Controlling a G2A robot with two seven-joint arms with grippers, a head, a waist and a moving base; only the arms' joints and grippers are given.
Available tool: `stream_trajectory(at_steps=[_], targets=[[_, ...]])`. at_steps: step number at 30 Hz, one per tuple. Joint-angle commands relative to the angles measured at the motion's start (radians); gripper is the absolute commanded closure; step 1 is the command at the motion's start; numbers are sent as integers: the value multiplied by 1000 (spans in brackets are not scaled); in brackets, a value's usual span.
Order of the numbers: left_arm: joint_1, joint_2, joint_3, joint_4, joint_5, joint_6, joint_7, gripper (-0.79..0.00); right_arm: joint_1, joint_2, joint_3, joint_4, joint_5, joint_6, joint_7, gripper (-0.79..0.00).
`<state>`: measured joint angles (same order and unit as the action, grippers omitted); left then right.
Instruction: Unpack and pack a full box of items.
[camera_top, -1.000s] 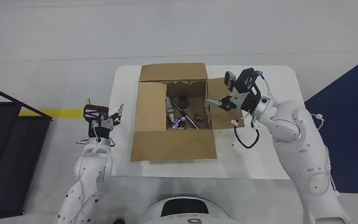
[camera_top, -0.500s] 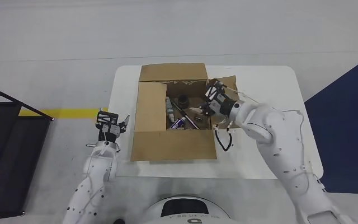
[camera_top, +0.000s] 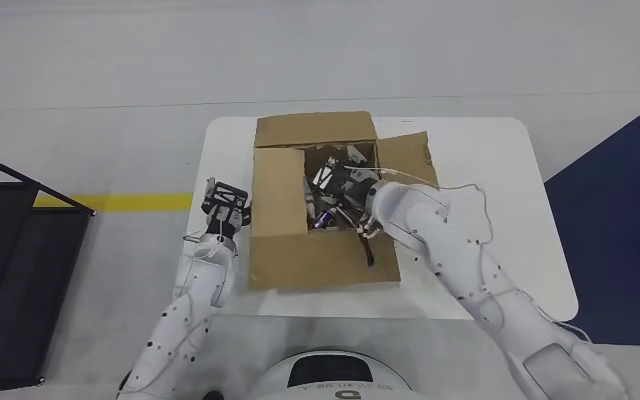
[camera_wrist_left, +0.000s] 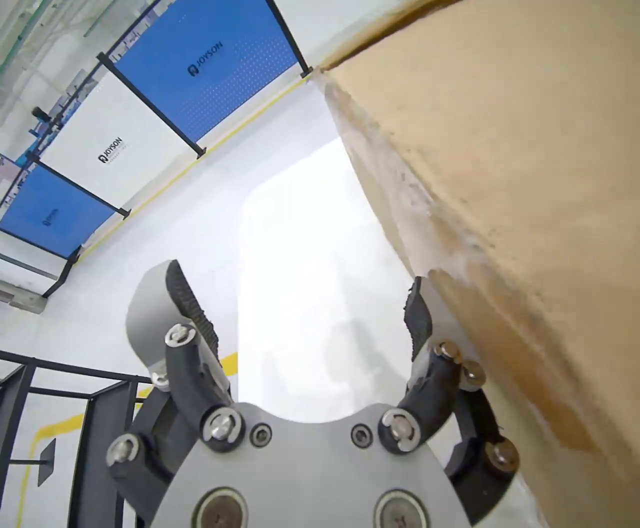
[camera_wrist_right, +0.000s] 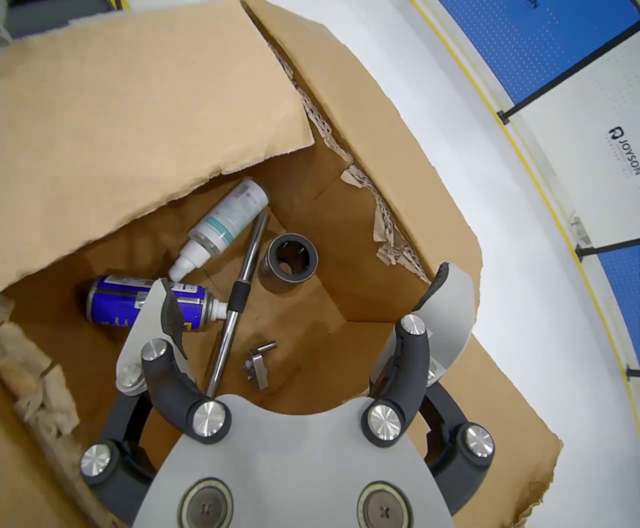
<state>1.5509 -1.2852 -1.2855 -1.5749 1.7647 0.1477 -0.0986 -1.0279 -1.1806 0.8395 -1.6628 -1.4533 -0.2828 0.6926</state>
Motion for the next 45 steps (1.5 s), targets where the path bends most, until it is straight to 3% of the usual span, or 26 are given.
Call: stream_trajectory(at_steps=[1,10,19,25,32,37,45], targets=[[-2,-4,15,5,0,12,3,-785,22,-11,-35,25,-20,5,16,-785],[47,-7,-11,-4,-44,80,49,-785,109,-60,-106,113,37,-13,12,-785],[209,2,-159,-75,-159,161,178,-785,133,-91,-72,48,305,-43,-129,-785],[305,2,-245,-41,-284,173,268,-785,154,-129,-182,54,313,-59,-145,-785],[332,2,-304,15,-341,165,322,-785,202,-181,-306,125,348,-132,-110,-785],[334,1,-324,8,-350,161,331,-785,200,-181,-248,105,374,-100,-140,-785],[312,-4,-312,17,-339,160,320,-785,91,-124,-50,-2,389,-119,-128,-785]])
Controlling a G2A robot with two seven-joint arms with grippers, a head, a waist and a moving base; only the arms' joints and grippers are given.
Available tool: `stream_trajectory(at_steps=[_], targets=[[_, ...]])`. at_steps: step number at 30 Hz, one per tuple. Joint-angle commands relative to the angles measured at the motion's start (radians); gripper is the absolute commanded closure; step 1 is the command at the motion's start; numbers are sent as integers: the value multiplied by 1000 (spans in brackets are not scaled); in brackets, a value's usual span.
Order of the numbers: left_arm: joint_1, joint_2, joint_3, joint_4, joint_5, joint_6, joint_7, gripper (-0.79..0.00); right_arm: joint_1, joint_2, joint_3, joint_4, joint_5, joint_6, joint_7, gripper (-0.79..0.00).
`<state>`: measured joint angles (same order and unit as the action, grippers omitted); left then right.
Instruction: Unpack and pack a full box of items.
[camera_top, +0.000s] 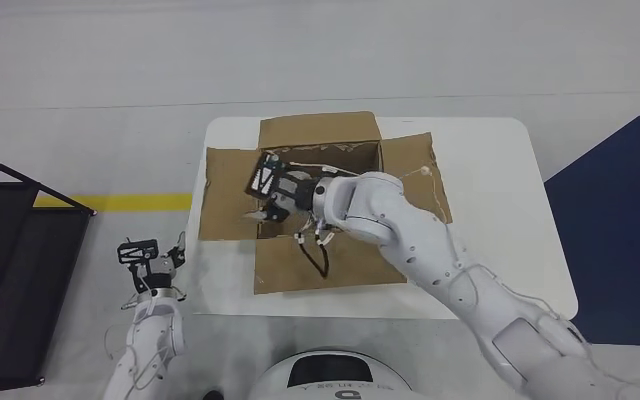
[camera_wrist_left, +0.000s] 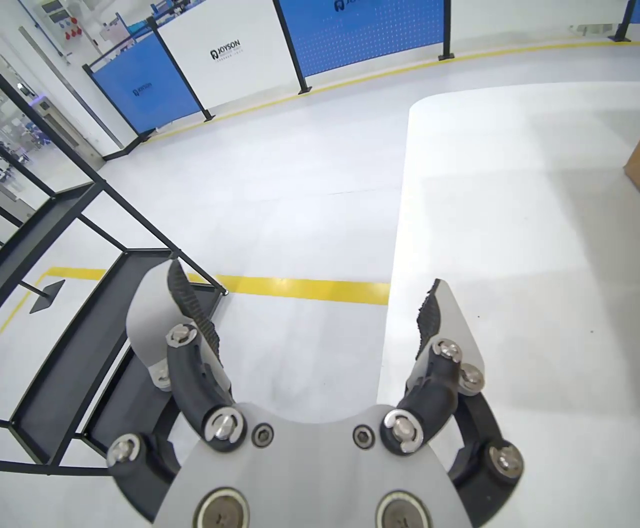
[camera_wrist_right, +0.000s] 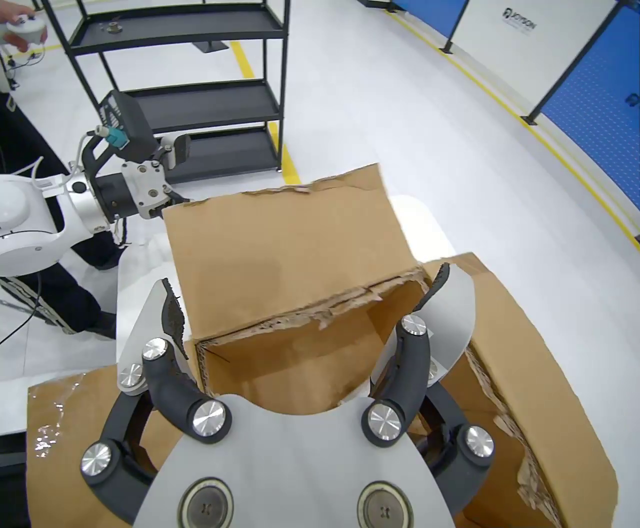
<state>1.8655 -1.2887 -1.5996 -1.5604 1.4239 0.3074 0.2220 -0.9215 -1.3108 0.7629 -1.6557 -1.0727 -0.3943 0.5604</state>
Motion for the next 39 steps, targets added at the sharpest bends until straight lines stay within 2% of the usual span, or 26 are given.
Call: stream_trajectory(at_steps=[1,10,15,19,24,31,37,39], targets=[[-6,-1,3,6,0,1,-3,-785,-25,11,43,-14,12,-16,12,-785],[-9,-3,5,9,-7,-4,-6,-785,-36,12,42,8,15,-7,17,-785],[-9,-3,5,9,-7,-4,-6,-785,-55,15,66,56,54,50,119,-785],[-9,-3,5,9,-7,-4,-6,-785,-105,33,138,48,70,125,224,-785],[-9,-3,5,9,-7,-4,-6,-785,-152,45,243,43,159,286,300,-785],[-9,-3,5,9,-7,-4,-6,-785,-77,15,157,148,118,445,358,-785],[-9,-3,5,9,-7,-4,-6,-785,4,-18,83,264,104,515,341,-785],[-9,-3,5,9,-7,-4,-6,-785,36,-32,55,310,80,564,349,-739]])
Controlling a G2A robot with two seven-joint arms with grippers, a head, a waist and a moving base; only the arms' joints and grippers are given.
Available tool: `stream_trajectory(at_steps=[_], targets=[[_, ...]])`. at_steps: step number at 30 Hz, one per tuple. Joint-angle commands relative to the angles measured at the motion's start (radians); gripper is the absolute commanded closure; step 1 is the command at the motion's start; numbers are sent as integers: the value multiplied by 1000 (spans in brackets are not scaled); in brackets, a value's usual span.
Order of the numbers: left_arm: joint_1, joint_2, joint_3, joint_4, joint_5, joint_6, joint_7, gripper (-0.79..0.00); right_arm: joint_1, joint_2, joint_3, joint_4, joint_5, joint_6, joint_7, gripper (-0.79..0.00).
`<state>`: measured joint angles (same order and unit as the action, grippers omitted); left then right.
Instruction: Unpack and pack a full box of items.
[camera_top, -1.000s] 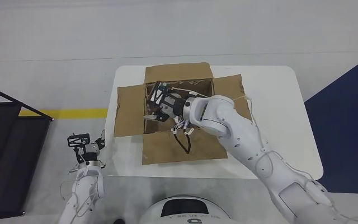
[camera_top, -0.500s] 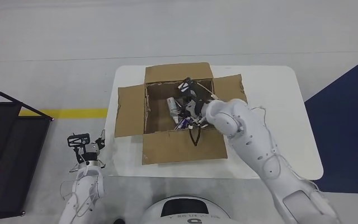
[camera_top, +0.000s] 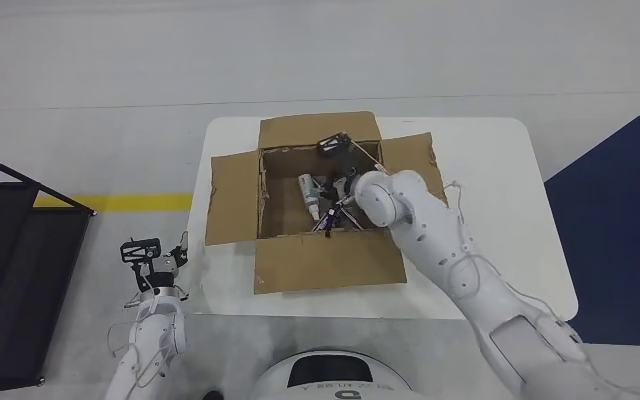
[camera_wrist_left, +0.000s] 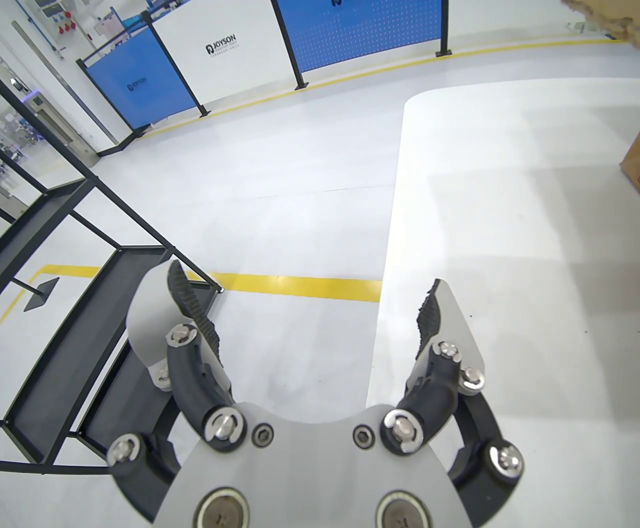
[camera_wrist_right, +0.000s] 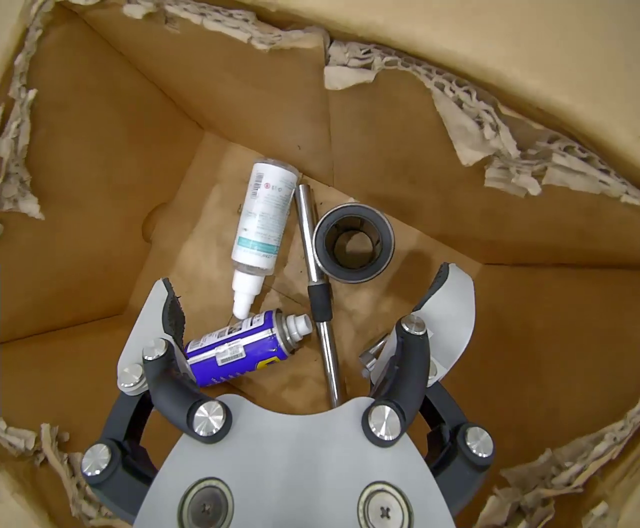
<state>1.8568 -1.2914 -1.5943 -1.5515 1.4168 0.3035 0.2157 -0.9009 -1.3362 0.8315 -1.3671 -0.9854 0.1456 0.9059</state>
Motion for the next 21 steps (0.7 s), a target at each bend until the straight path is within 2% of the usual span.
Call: stream_trajectory(at_steps=[1,5,7,12,21], targets=[[0,0,0,0,0,0,0,-785,27,-14,-25,38,-1,34,3,-739],[0,0,0,0,0,0,0,-785,60,-38,-57,98,27,48,-18,-668],[0,0,0,0,0,0,0,-785,76,-48,-67,138,36,57,-25,-582],[0,0,0,0,0,0,0,-785,110,-73,-92,223,54,66,-42,-446],[0,0,0,0,0,0,0,-785,145,-104,-114,307,57,82,-65,-305]])
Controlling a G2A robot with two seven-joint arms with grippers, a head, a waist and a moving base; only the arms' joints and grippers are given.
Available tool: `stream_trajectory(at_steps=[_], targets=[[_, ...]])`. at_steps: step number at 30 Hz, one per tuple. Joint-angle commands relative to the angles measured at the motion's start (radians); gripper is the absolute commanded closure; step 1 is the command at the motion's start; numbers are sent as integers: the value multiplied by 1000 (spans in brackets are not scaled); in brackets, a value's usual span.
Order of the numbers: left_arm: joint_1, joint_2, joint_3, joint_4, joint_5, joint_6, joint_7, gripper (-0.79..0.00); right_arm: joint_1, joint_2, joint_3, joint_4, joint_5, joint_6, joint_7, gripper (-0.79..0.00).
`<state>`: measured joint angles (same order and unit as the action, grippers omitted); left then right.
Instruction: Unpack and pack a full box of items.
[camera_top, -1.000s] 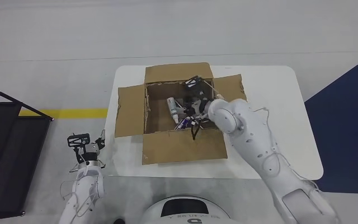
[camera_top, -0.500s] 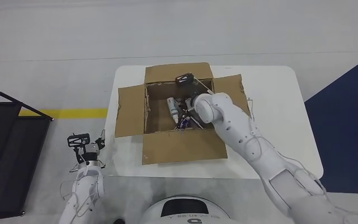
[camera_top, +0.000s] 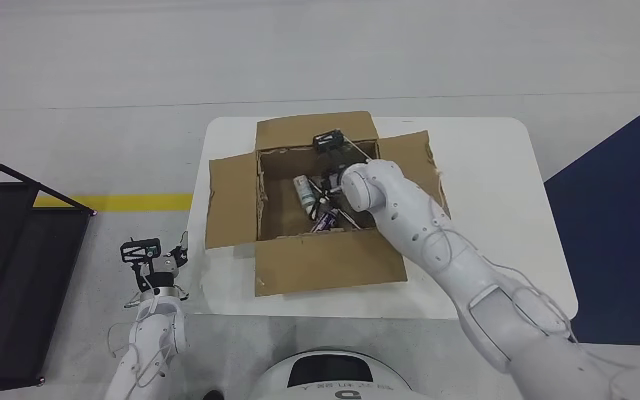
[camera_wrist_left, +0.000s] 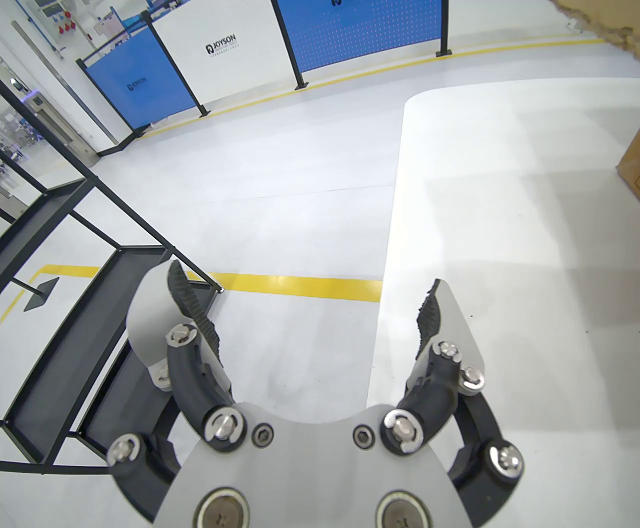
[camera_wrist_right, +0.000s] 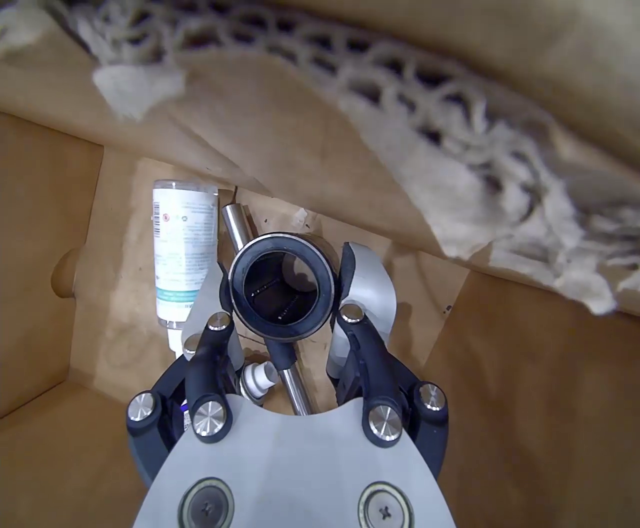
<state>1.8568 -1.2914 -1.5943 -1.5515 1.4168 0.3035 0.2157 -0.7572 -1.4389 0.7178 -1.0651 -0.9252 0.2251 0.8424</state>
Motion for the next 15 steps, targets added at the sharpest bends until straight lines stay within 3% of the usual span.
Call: stream_trajectory(at_steps=[1,2,3,4,9,15], targets=[[0,0,0,0,0,0,0,-785,2,-4,-2,12,-5,2,2,-249],[0,0,0,0,0,0,0,-785,4,-5,-2,16,-6,0,3,-188],[0,0,0,0,0,0,0,-785,4,-7,-2,18,-8,-3,2,-58],[0,0,0,0,0,0,0,-785,4,-7,-2,16,-13,-5,1,0],[0,0,0,0,0,0,0,-785,-32,4,23,-86,-44,-31,-18,0],[0,0,0,0,0,0,0,-785,-159,53,115,-355,-144,-53,-6,0]])
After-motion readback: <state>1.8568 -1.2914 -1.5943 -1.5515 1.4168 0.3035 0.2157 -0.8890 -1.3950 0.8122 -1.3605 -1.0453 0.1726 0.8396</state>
